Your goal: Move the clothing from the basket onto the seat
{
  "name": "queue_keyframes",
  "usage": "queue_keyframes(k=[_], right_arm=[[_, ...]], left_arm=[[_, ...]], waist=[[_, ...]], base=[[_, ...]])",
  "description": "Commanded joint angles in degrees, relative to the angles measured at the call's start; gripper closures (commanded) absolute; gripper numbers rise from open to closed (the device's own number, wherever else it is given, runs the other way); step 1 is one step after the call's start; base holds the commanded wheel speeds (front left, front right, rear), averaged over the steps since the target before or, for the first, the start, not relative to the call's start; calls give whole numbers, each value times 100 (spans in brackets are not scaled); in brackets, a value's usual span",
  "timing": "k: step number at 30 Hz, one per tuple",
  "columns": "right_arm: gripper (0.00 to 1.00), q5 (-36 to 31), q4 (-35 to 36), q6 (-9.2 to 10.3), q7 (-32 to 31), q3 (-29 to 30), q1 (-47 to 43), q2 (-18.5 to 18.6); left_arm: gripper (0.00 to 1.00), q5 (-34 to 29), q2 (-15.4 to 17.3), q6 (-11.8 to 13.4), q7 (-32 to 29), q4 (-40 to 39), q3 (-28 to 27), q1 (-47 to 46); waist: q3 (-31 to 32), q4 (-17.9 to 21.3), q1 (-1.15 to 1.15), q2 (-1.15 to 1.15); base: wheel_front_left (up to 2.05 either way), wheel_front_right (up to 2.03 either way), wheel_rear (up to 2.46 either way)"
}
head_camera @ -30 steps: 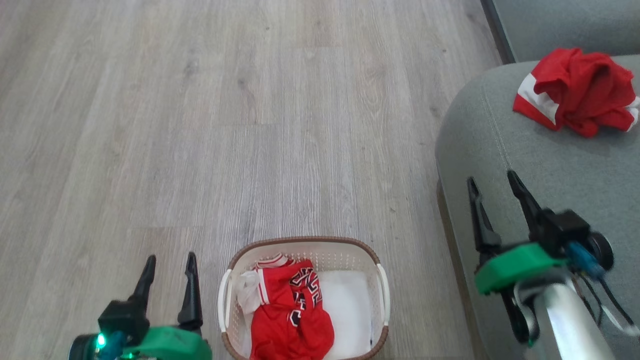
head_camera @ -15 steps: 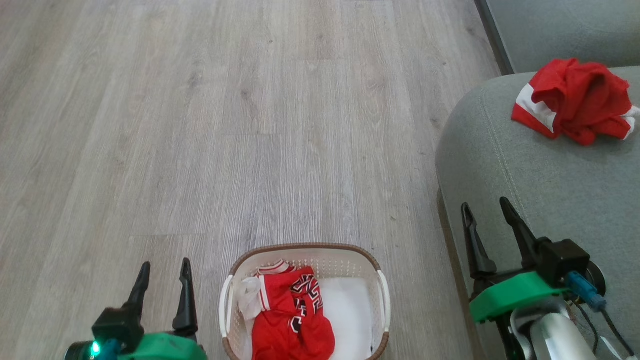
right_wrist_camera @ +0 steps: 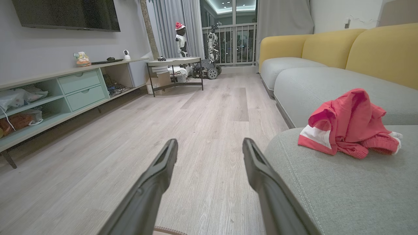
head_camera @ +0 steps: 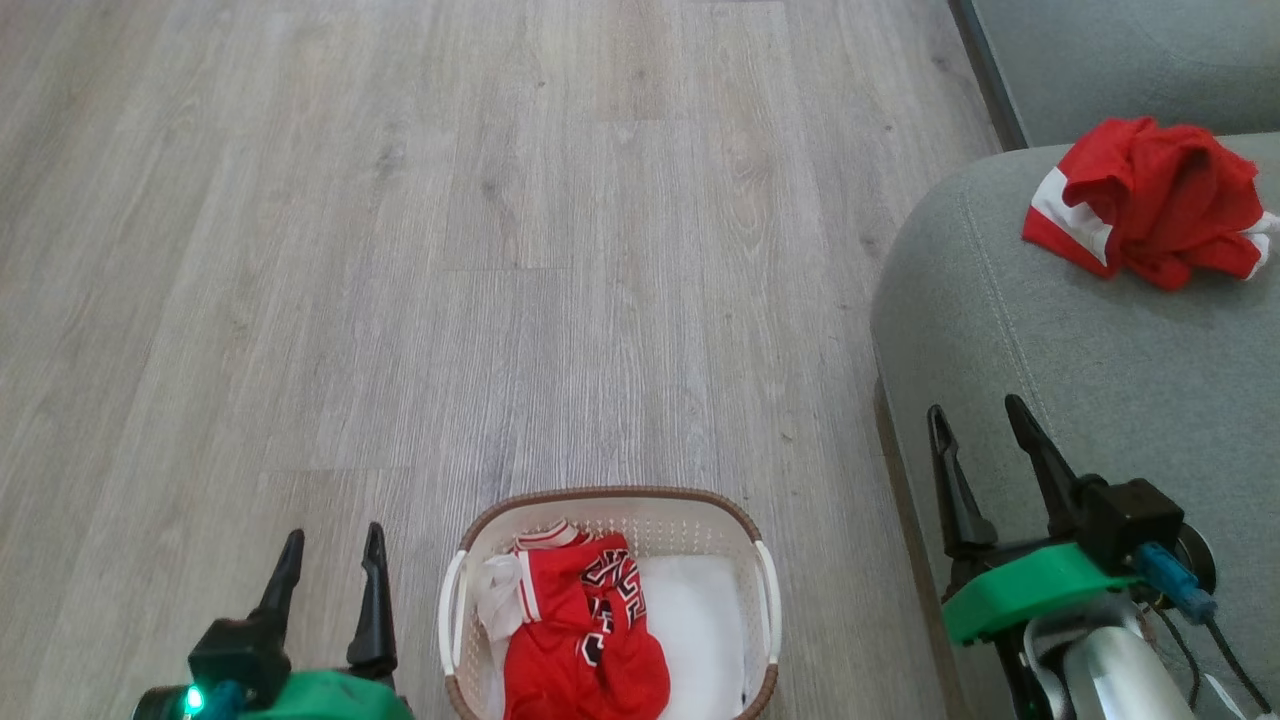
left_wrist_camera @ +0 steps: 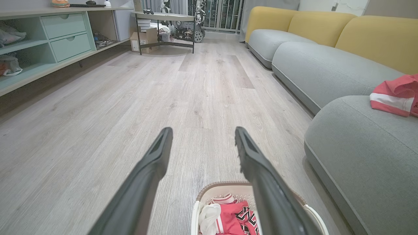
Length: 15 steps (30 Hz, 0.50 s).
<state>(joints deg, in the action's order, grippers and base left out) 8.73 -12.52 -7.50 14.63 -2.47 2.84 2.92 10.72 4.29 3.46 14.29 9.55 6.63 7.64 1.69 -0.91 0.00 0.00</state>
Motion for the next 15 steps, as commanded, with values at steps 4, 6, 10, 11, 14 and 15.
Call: queue_keyframes(k=[4, 6, 10, 11, 14, 15], right_arm=[[0, 22, 184, 1, 37, -89, 107, -4], [0, 14, 179, 1, 37, -82, 96, -4], [0, 10, 155, 1, 37, -75, 98, -4], [0, 9, 140, 1, 37, -70, 100, -4], [0, 3, 115, 1, 37, -61, 114, -4], [0, 1, 109, 1, 37, -52, 120, -4]], left_arm=[[0, -95, -26, -77, 71, -124, -219, -152], [0, -123, -35, -110, 71, -96, -197, -176], [0, -169, -48, -165, 71, -47, -184, -239], [0, -187, -50, -182, 71, -33, -171, -253], [0, -250, -57, -226, 71, 21, -106, -306], [0, -276, -59, -243, 71, 50, -72, -334]], waist=[[-6, -14, 0, 0], [-11, -21, 0, 0], [-49, -17, 0, 0], [-65, -16, 0, 0], [-146, -13, 0, 0], [-184, -13, 0, 0]], base=[[0, 0, 0], [0, 0, 0], [0, 0, 0], [0, 0, 0], [0, 0, 0], [0, 0, 0]])
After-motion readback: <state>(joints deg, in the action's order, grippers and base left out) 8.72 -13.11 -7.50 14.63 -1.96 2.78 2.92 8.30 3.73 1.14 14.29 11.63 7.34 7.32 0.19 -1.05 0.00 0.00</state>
